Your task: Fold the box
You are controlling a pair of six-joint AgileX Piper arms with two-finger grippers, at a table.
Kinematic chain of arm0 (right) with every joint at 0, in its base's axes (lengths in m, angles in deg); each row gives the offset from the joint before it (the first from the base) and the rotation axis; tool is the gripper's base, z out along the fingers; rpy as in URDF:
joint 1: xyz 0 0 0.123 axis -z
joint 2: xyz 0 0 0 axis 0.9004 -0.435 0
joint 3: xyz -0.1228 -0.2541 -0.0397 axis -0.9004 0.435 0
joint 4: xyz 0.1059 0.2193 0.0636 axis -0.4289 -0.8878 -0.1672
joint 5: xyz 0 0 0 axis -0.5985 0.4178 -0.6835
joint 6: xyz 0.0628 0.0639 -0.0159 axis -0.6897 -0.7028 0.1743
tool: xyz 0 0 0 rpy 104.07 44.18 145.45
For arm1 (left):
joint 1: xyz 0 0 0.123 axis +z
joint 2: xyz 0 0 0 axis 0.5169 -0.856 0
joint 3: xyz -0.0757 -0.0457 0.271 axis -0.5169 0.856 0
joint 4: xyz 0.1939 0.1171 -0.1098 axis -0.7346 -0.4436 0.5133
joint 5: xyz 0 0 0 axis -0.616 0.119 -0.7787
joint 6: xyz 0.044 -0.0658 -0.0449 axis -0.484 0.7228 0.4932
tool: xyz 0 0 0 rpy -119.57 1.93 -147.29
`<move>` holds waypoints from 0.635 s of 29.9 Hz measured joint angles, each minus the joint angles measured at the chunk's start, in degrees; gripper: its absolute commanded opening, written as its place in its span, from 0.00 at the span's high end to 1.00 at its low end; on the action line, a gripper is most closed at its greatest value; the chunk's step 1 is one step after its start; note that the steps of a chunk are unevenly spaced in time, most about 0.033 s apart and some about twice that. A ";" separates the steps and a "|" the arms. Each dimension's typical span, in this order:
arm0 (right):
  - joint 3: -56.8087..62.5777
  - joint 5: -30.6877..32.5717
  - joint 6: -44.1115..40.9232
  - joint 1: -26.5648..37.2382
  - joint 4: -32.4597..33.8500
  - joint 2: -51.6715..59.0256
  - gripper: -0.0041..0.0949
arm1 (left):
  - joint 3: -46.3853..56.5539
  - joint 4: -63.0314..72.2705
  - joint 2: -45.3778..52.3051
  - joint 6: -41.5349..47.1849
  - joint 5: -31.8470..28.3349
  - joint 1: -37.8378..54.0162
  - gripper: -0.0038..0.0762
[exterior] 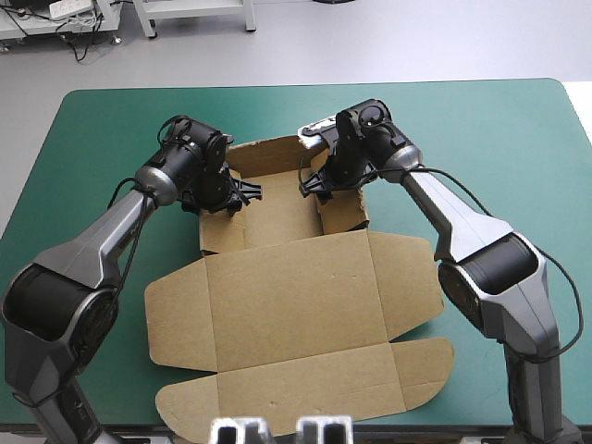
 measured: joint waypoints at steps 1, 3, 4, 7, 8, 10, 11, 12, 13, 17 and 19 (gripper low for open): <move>0.00 -0.05 -0.15 0.25 -1.00 0.00 0.27 | 0.00 0.48 0.00 -0.51 0.06 0.34 0.37; 0.00 -0.13 -0.25 0.69 -2.03 0.00 0.27 | -0.05 1.35 0.00 -2.14 0.06 0.81 0.37; 0.00 -0.13 -0.31 0.84 -2.23 0.00 0.28 | -0.05 1.59 0.00 -2.96 0.06 0.89 0.37; 0.00 -0.13 -0.36 0.83 -2.67 0.00 0.27 | -0.05 1.43 0.00 -4.44 0.06 0.99 0.37; 0.00 -0.13 -0.36 0.83 -2.84 0.00 0.27 | -0.05 1.43 0.06 -4.83 0.06 0.99 0.37; 0.00 -0.13 -0.36 0.83 -2.84 0.07 0.27 | -0.05 1.33 0.17 -5.51 0.10 0.99 0.37; 0.00 -0.13 -0.36 0.83 -2.75 0.19 0.27 | -0.05 1.00 0.32 -5.76 0.10 0.99 0.37; 0.00 -0.13 -0.36 0.83 -2.52 0.32 0.27 | -0.05 0.40 0.56 -5.76 0.10 0.99 0.37; 0.00 -0.13 -0.36 0.83 -2.06 0.57 0.27 | -0.05 -0.35 0.97 -5.94 0.10 0.99 0.37; 0.00 -0.13 -0.31 1.42 -0.59 2.51 0.27 | -0.05 -3.39 3.00 -7.04 0.12 0.99 0.37; 0.00 -0.13 -0.31 2.05 -0.38 3.92 0.27 | -0.05 -4.34 4.05 -7.28 0.12 0.99 0.37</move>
